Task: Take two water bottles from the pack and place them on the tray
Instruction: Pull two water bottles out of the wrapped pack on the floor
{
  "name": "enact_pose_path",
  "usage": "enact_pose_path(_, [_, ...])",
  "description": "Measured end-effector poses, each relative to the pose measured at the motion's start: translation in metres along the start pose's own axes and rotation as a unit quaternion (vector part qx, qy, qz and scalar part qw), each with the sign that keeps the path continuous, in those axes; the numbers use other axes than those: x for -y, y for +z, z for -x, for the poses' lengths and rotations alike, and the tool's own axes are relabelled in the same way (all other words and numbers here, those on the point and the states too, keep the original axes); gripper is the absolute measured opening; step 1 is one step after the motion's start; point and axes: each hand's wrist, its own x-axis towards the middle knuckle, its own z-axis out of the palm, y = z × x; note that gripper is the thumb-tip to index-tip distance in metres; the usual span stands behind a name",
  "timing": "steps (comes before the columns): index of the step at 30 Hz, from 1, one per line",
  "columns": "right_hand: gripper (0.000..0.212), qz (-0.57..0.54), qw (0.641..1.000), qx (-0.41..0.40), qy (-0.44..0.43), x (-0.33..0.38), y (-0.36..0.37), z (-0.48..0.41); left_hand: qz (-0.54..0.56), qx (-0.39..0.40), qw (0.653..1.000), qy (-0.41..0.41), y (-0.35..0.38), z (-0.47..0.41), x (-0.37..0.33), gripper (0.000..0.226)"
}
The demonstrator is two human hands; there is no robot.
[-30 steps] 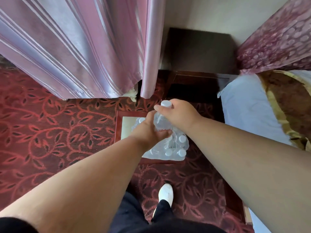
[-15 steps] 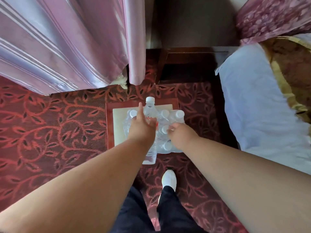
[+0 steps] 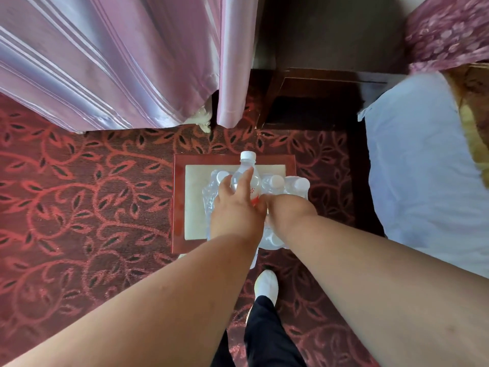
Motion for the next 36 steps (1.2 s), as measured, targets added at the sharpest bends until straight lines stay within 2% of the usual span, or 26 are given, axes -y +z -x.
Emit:
enact_pose_path(2, [0.029,-0.024,1.000,-0.016,0.001,-0.005,0.001,0.011,-0.016,-0.008,1.000,0.006,0.001,0.000,-0.001,0.057])
enact_pose_path(8, [0.039,-0.075,0.982,-0.170,-0.028,-0.026,-0.007,0.090,-0.019,0.020,0.999,-0.022,-0.005,-0.002,-0.009,0.057])
enact_pose_path(12, [0.046,-0.231,0.944,-0.234,-0.032,-0.048,-0.009,0.141,-0.013,0.043,0.998,-0.048,-0.009,-0.002,-0.014,0.060])
enact_pose_path(15, [0.041,-0.266,0.922,-0.279,-0.043,-0.063,-0.008,0.157,-0.023,0.048,0.997,-0.057,-0.011,-0.001,-0.017,0.059])
enact_pose_path(18, [0.034,-0.353,0.874,-0.328,-0.069,-0.071,-0.009,0.162,-0.016,0.061,0.996,-0.068,-0.014,-0.002,-0.018,0.056])
enact_pose_path(22, [0.042,-0.520,0.757,-0.382,-0.102,-0.063,-0.023,0.153,-0.023,0.052,0.997,-0.057,-0.015,0.000,-0.017,0.054])
enact_pose_path(24, [0.044,-0.547,0.740,-0.384,-0.079,-0.055,-0.032,0.135,-0.021,0.042,0.998,-0.042,-0.014,0.002,-0.015,0.050])
enact_pose_path(26, [0.044,-0.563,0.747,-0.348,-0.055,-0.047,-0.038,0.108,-0.011,0.028,0.999,-0.030,-0.014,0.003,-0.013,0.046])
enact_pose_path(29, [0.029,-0.582,0.761,-0.286,-0.019,-0.028,-0.039,0.062,0.005,0.008,1.000,-0.017,-0.012,0.002,-0.008,0.045])
enact_pose_path(32, [0.015,-0.617,0.748,-0.243,0.016,-0.008,-0.031,0.020,0.027,0.006,0.999,-0.021,-0.007,-0.001,-0.002,0.047])
enact_pose_path(34, [0.021,-0.612,0.753,-0.238,0.047,-0.001,-0.027,0.001,0.072,0.000,0.997,-0.024,-0.005,-0.001,0.003,0.050])
enact_pose_path(36, [0.018,-0.610,0.748,-0.249,0.073,0.002,-0.024,-0.008,0.116,-0.014,0.993,-0.024,-0.005,-0.003,0.006,0.054])
